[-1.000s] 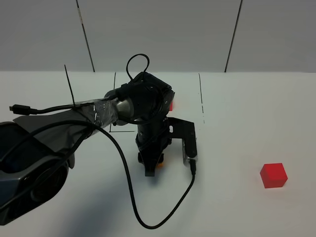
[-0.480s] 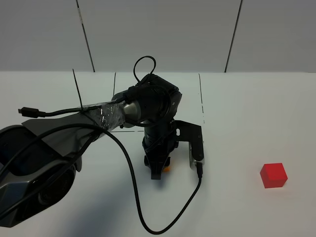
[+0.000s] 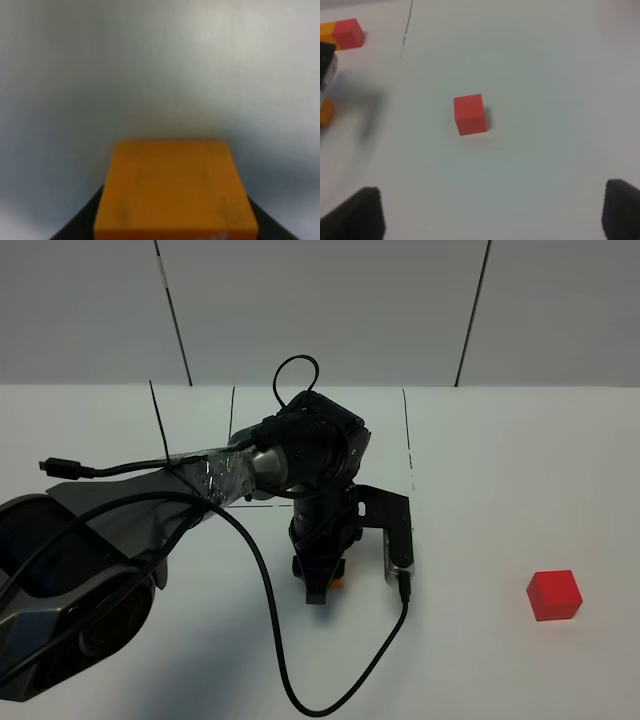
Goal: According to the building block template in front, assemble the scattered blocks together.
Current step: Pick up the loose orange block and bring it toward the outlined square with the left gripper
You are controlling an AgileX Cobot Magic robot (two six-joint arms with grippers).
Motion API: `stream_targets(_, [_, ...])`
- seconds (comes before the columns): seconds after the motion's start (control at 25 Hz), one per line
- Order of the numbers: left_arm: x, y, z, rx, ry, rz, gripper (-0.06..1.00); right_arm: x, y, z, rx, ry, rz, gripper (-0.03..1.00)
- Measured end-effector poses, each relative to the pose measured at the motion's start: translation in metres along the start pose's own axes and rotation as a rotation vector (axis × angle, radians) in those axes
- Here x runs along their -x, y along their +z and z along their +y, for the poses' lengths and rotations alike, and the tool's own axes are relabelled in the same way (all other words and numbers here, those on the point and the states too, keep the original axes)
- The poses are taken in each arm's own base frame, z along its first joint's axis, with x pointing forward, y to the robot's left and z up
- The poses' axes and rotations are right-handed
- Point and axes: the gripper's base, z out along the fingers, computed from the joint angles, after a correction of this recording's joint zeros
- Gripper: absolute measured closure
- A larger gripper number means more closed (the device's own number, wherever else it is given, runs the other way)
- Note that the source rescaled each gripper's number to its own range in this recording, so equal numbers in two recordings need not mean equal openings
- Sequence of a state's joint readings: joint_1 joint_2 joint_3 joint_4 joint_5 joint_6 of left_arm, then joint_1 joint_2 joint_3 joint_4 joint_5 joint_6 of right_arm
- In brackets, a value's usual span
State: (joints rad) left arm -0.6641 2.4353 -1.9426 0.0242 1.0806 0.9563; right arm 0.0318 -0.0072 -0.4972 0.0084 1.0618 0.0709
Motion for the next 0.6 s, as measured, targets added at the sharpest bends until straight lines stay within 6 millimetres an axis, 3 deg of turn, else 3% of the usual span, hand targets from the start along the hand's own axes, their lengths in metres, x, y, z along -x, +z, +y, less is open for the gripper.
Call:
stream_targets(0.12, [0.0, 0.001, 0.0, -0.002, 0.004, 0.007, 0.61, 0.0, 0.0, 0.0, 0.0, 0.0, 0.0, 0.23])
stream_targets(0.24, [0.0, 0.001, 0.0, 0.007, -0.019, 0.019, 0.2, 0.0, 0.0, 0.0, 0.0, 0.0, 0.0, 0.23])
stream_targets(0.32, [-0.001, 0.0, 0.001, 0.03, -0.041, 0.037, 0.02, 0.0, 0.0, 0.0, 0.0, 0.0, 0.0, 0.23])
stream_targets(0.4, [-0.002, -0.003, 0.002, 0.054, -0.05, 0.057, -0.05, 0.0, 0.0, 0.0, 0.0, 0.0, 0.0, 0.23])
stream_targets(0.6, [0.002, -0.029, -0.004, 0.096, -0.055, 0.051, -0.06, 0.0, 0.0, 0.0, 0.0, 0.0, 0.0, 0.23])
